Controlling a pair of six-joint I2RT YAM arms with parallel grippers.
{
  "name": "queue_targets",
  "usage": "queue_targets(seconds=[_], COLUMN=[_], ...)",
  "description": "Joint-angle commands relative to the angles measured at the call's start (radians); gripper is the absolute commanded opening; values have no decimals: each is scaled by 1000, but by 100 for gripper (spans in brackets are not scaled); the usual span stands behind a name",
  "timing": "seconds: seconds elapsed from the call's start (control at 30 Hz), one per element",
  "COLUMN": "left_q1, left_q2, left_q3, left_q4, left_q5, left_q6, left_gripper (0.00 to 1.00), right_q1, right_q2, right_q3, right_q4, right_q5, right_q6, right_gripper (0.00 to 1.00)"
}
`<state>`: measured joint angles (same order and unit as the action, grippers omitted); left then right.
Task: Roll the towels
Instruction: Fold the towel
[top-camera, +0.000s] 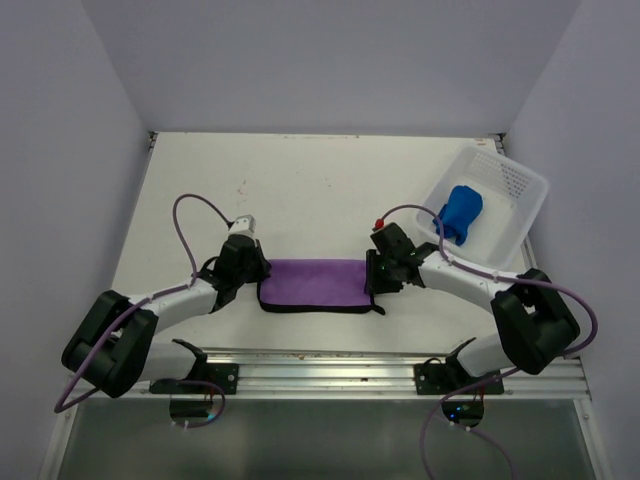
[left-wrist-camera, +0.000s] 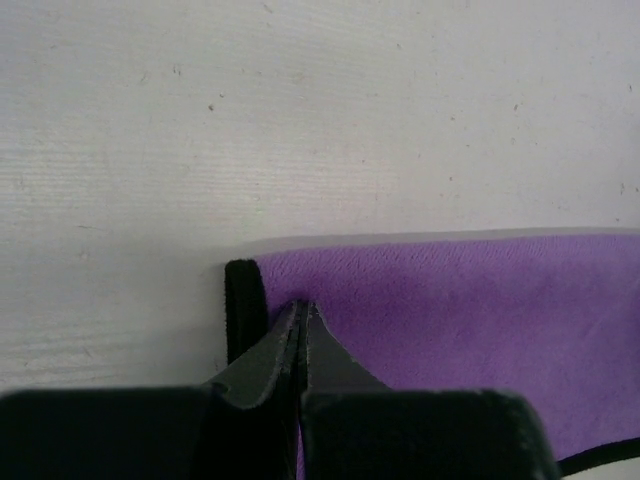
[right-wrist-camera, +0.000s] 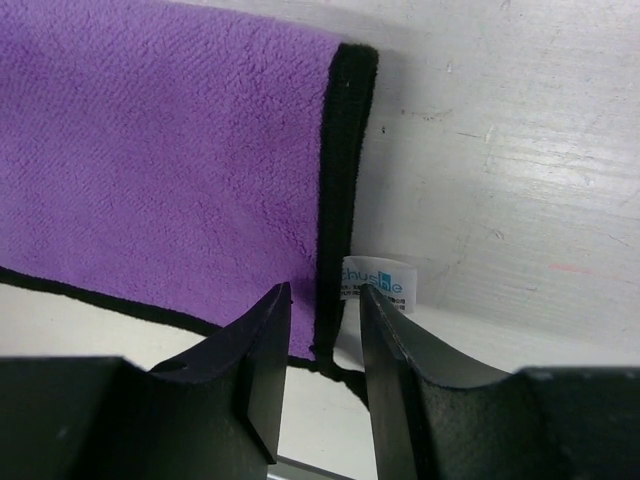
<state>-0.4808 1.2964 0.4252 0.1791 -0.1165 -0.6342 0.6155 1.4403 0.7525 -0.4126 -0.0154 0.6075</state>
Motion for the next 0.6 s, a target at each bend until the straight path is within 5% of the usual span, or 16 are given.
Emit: queue_targets(seconds=[0.0,0.57], left_q1=[-2,-2], left_q2=[3,-29], left_q3=[-6,-12], left_q4=[69,54], left_q5=[-35,-17], left_q6=[16,19], left_gripper=[0,0], right_q1=[12,43], right_q2=[8,65], right_q3=[11,-7], right_q4=[44,46], right_q5=[20,54], right_q6=[17,17], right_gripper=[37,15])
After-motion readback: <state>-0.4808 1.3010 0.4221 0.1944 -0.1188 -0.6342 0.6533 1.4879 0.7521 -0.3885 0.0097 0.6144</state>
